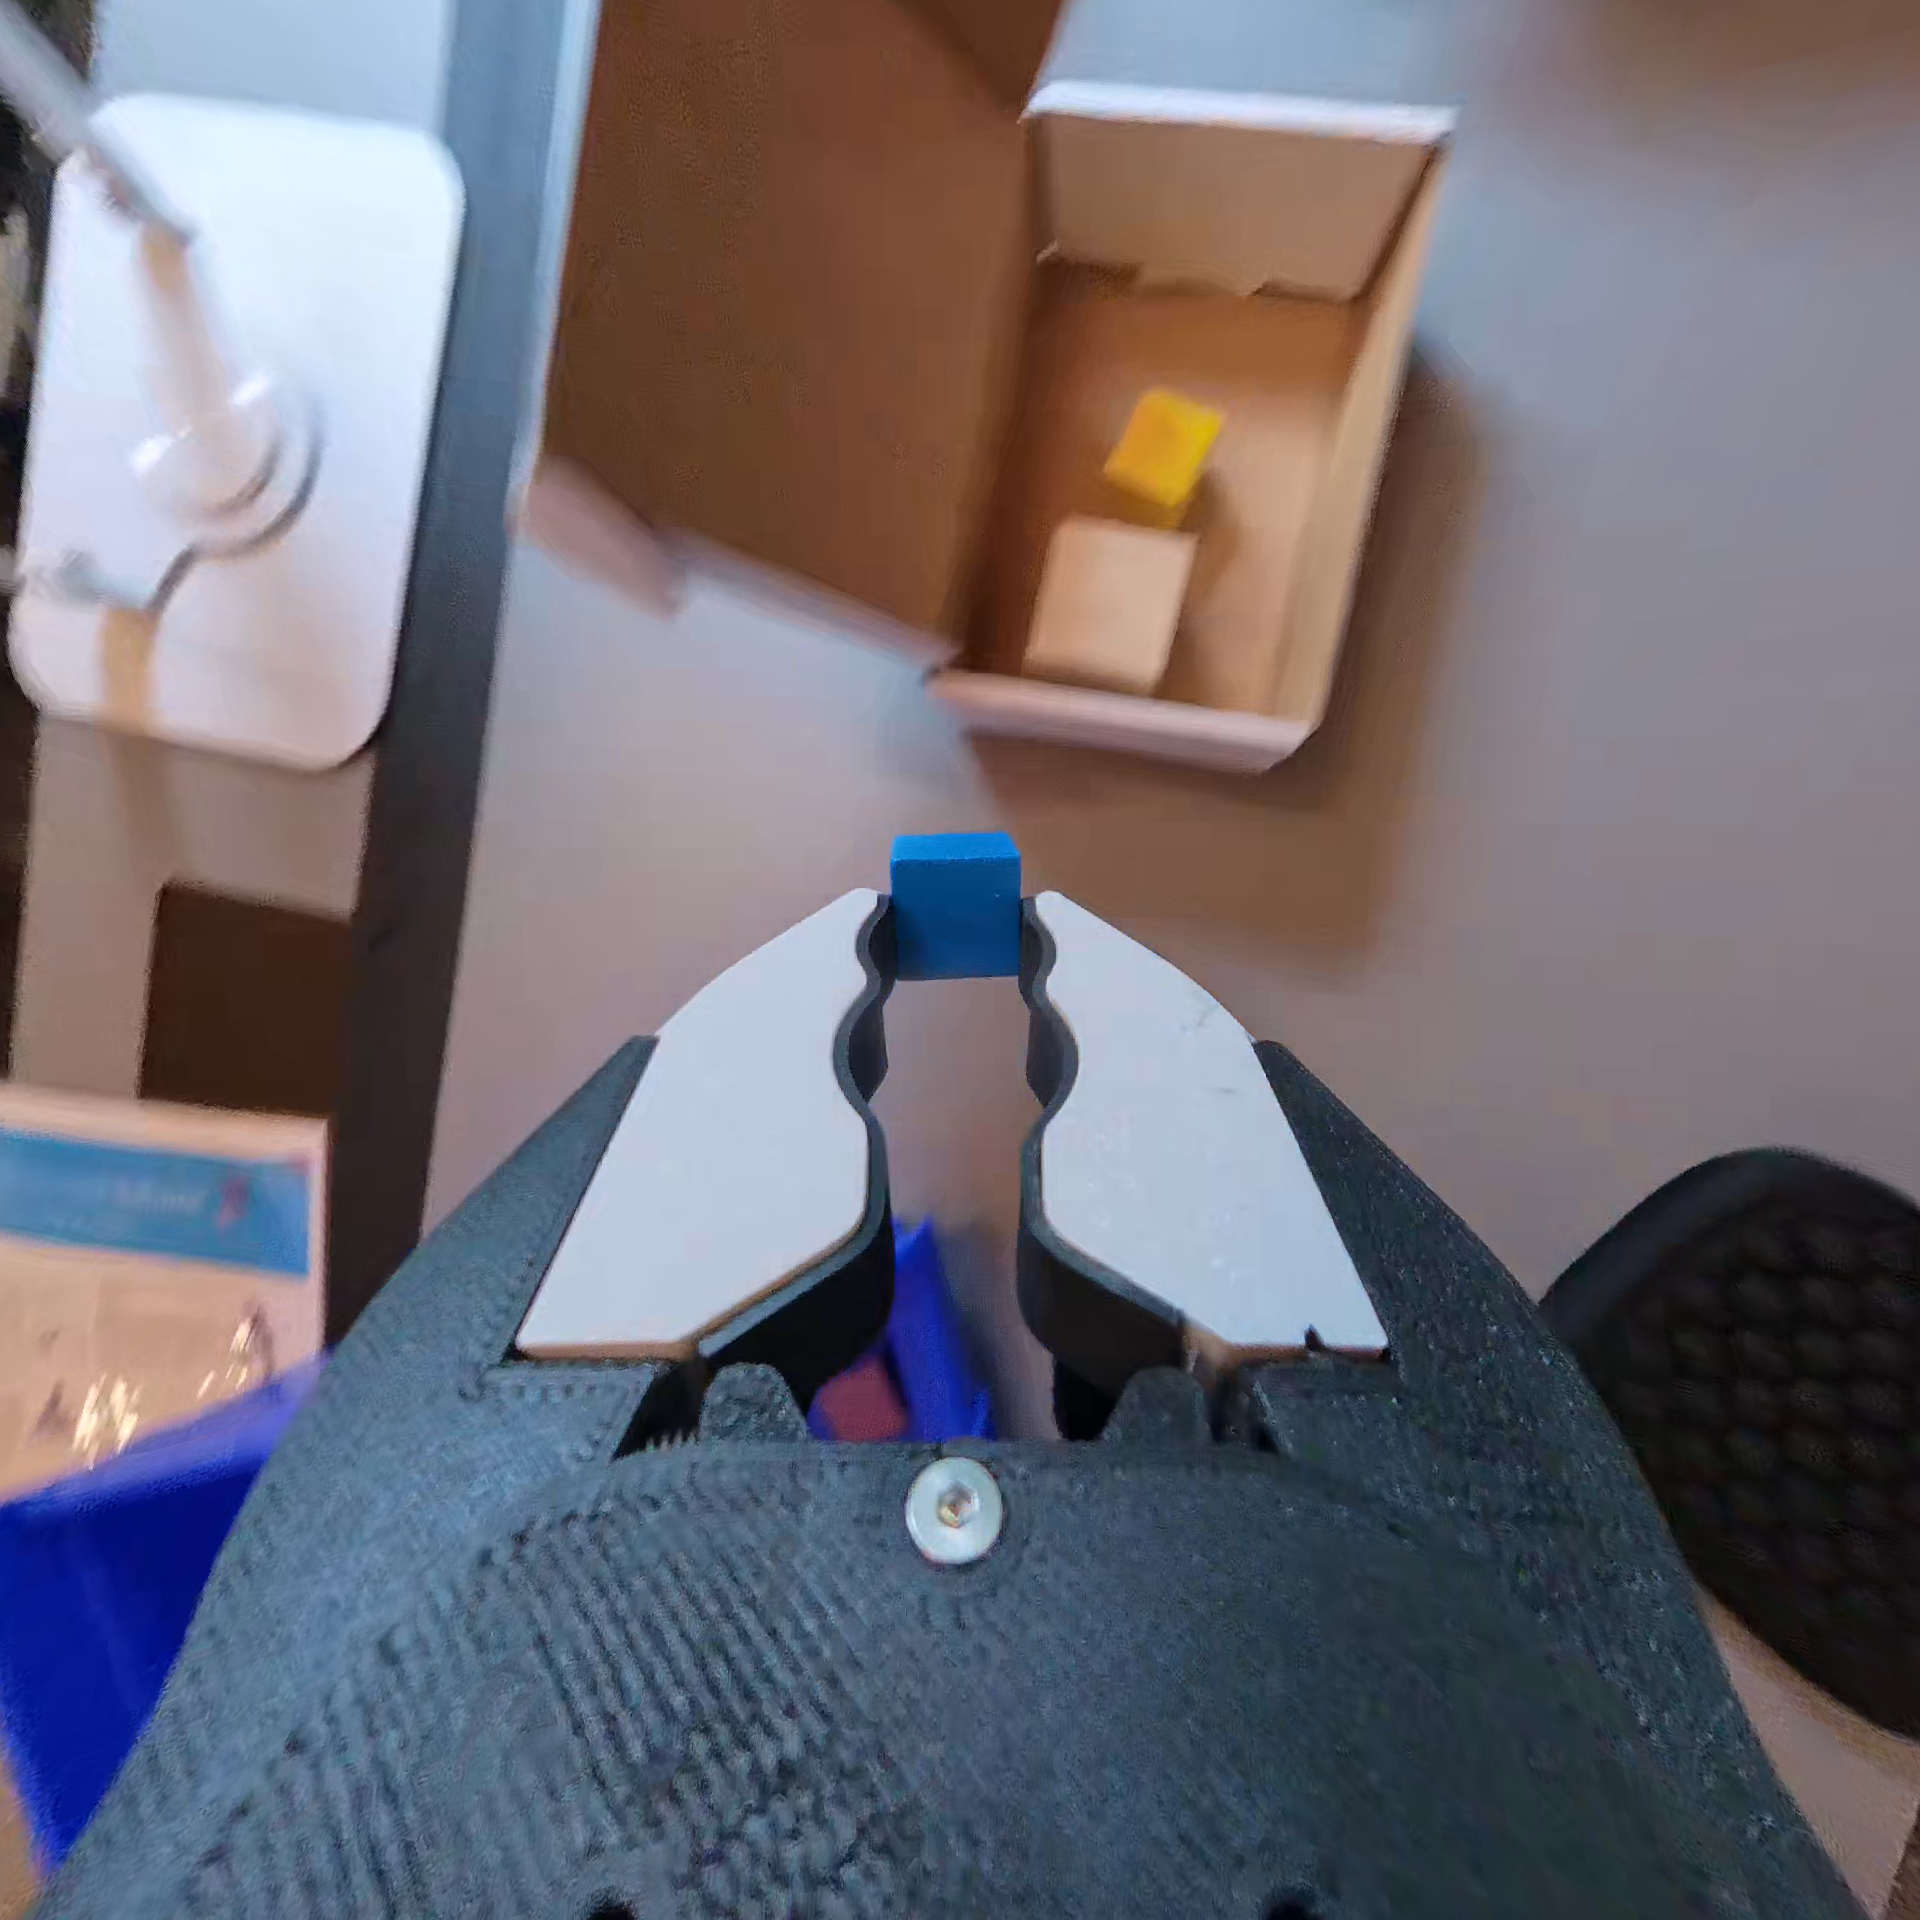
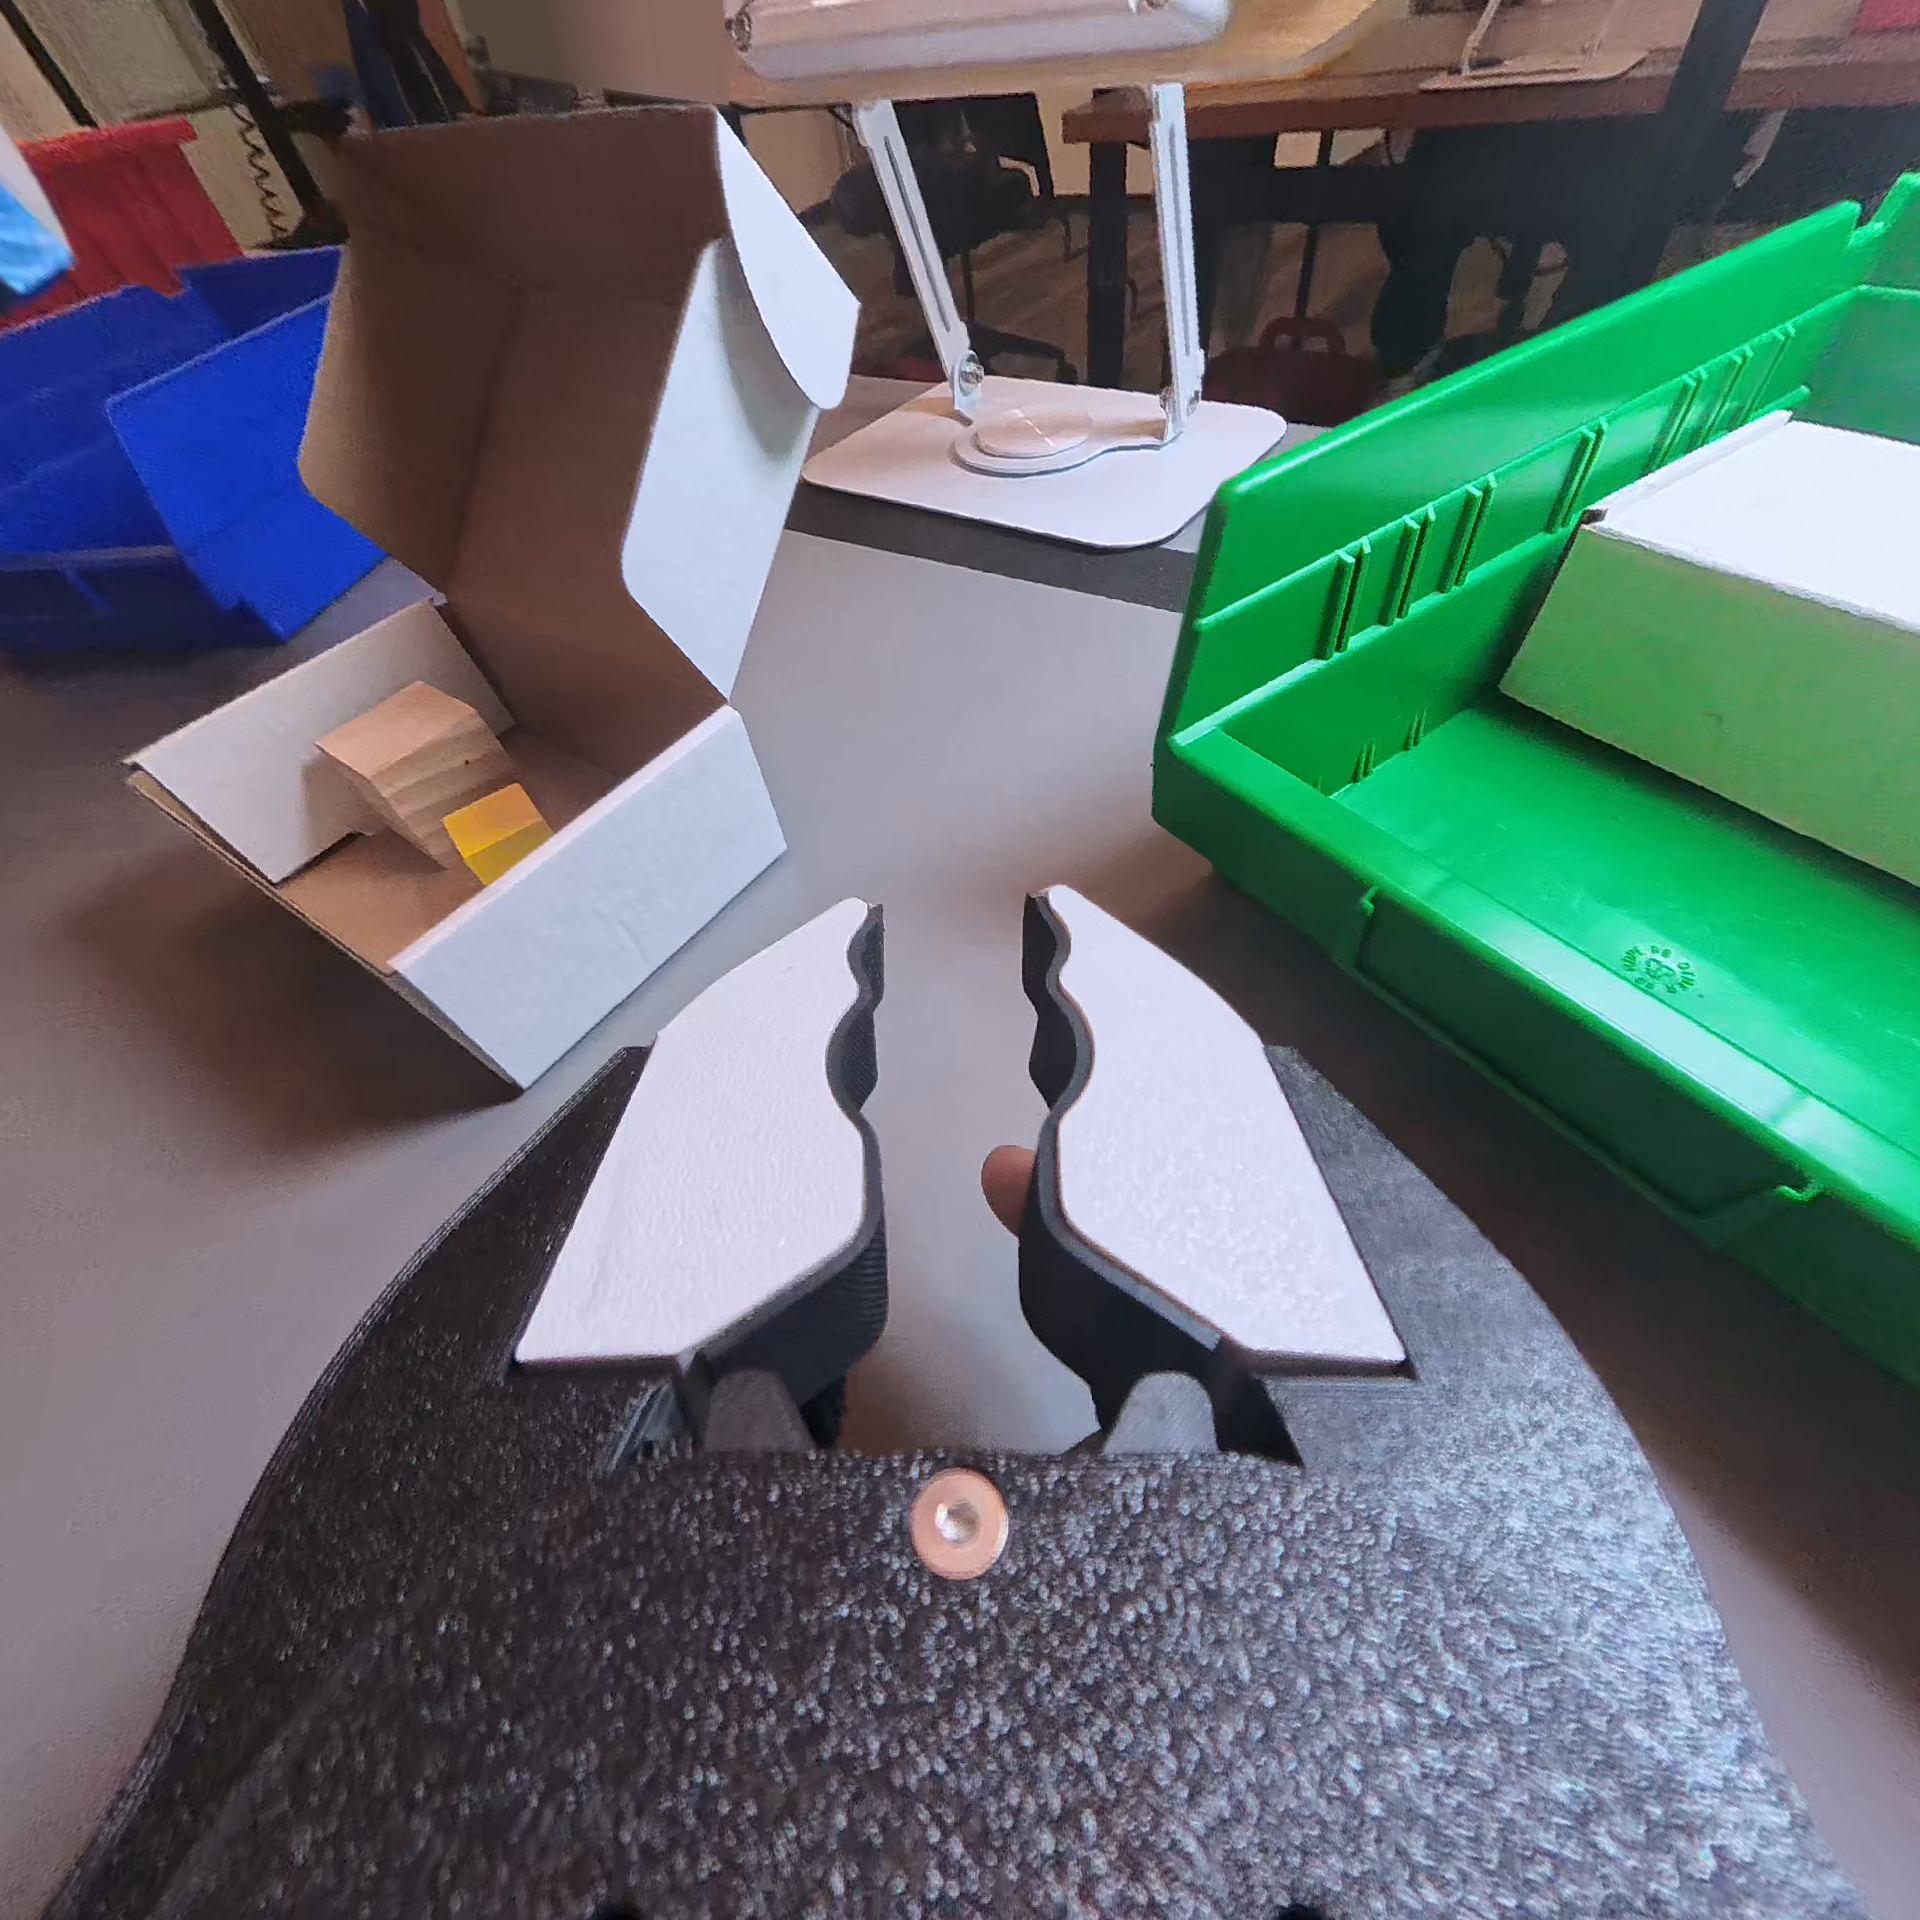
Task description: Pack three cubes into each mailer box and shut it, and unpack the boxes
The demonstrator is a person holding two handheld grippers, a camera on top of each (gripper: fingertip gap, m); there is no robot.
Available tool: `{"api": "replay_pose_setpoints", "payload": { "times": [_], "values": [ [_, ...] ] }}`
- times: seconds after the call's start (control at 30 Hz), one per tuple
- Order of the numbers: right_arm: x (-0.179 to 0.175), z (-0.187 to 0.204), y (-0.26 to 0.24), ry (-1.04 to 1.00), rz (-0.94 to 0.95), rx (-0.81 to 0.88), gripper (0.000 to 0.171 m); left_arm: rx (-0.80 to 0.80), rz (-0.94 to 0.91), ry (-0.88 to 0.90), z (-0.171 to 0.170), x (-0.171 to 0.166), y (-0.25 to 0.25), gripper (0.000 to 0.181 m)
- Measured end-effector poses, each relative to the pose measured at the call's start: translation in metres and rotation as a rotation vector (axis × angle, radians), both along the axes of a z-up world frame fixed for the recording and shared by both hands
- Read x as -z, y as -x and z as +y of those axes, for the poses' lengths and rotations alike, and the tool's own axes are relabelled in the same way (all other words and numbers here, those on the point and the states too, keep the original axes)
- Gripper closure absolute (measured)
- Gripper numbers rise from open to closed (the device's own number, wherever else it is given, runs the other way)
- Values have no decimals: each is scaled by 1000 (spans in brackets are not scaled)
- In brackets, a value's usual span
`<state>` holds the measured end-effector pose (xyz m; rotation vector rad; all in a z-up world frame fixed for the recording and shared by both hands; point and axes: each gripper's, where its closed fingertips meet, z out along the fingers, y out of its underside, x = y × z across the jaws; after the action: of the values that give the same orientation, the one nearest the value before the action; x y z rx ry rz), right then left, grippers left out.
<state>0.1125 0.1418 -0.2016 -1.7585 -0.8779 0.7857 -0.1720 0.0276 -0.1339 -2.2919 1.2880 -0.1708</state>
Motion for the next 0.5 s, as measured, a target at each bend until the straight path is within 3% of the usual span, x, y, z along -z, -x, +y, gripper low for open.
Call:
{"api": "replay_pose_setpoints", "payload": {
  "times": [0.23,0.5],
  "values": [
    [-12,-6,-10,-44,21,6,146,247,18,53,16,42,-143,158],
    [-31,-6,-20,-66,89,12,147,326,199,141,44,107,-183,158]
  ]
}}
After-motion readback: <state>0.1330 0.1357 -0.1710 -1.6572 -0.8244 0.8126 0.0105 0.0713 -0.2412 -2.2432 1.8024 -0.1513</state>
